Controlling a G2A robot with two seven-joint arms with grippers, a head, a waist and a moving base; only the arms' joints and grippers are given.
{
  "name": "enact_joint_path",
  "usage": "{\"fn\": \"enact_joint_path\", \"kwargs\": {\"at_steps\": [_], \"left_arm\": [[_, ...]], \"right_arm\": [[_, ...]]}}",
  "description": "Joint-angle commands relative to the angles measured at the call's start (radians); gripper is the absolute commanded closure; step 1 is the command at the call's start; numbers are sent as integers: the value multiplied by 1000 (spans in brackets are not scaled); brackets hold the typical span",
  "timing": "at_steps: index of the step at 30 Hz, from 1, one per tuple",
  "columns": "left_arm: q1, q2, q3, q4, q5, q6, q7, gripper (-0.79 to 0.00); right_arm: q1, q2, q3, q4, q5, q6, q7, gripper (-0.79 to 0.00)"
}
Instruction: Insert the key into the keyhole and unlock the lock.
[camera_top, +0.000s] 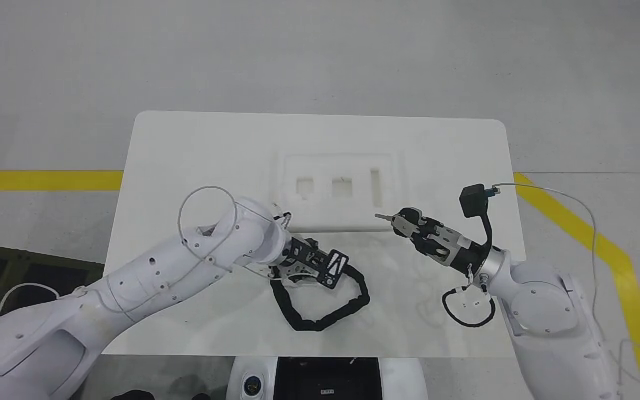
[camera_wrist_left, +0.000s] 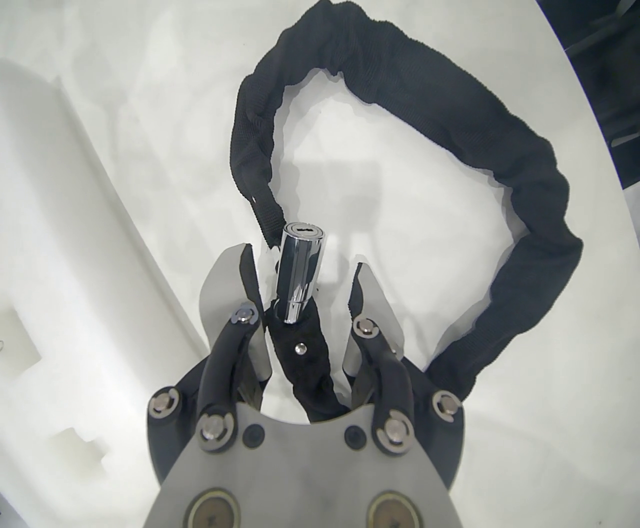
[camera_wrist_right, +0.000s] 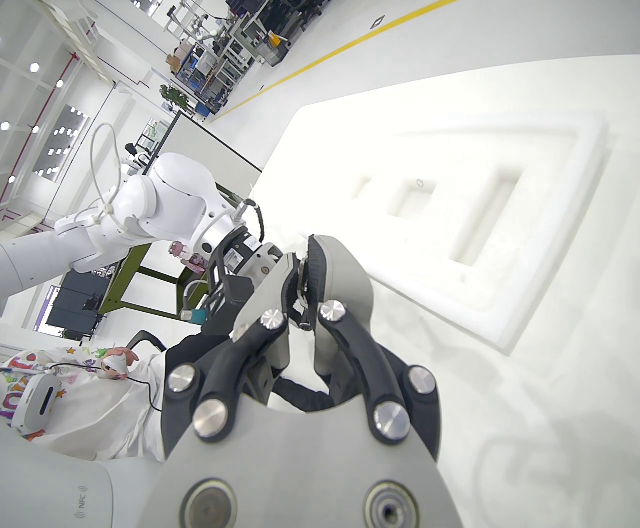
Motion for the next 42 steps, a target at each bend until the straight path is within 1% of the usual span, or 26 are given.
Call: {"fn": "enact_joint_path", "kwargs": {"at_steps": [1,7,10,14,17,19,21,26,29,32,35,36,38,40,42], "left_arm": [[-2,-4,2,6,-1,0,2,-379],[-8,-15,11,30,-3,0,8,-342],[-12,-22,16,45,-9,0,14,-305],[-17,-28,21,60,-17,0,20,-222],[-20,-31,21,73,-24,0,23,-142],[-20,-33,19,81,-29,0,28,-111],[-20,-34,13,84,-32,0,34,0],[-6,-29,-21,80,-30,2,91,0],[11,-18,-46,78,-11,9,125,0],[39,-3,-81,64,14,31,195,0],[80,20,-125,40,76,75,322,0],[102,33,-145,35,118,100,385,0],[131,49,-166,28,180,132,448,0],[173,71,-201,26,240,191,555,0],[202,86,-224,24,283,233,617,0]], "right_arm": [[0,0,0,0,0,0,0,0],[0,0,0,0,0,0,0,0],[0,0,0,0,0,0,0,0],[0,0,0,0,0,0,0,0],[0,0,0,0,0,0,0,0],[0,0,0,0,0,0,0,0],[0,0,0,0,0,0,0,0],[0,0,0,0,0,0,0,0],[0,0,0,0,0,0,0,0],[0,0,0,0,0,0,0,0],[0,0,0,0,0,0,0,0],[0,0,0,0,0,0,0,0],[0,0,0,0,0,0,0,0],[0,0,0,0,0,0,0,0],[-2,0,-5,-8,-12,8,-9,0]]}}
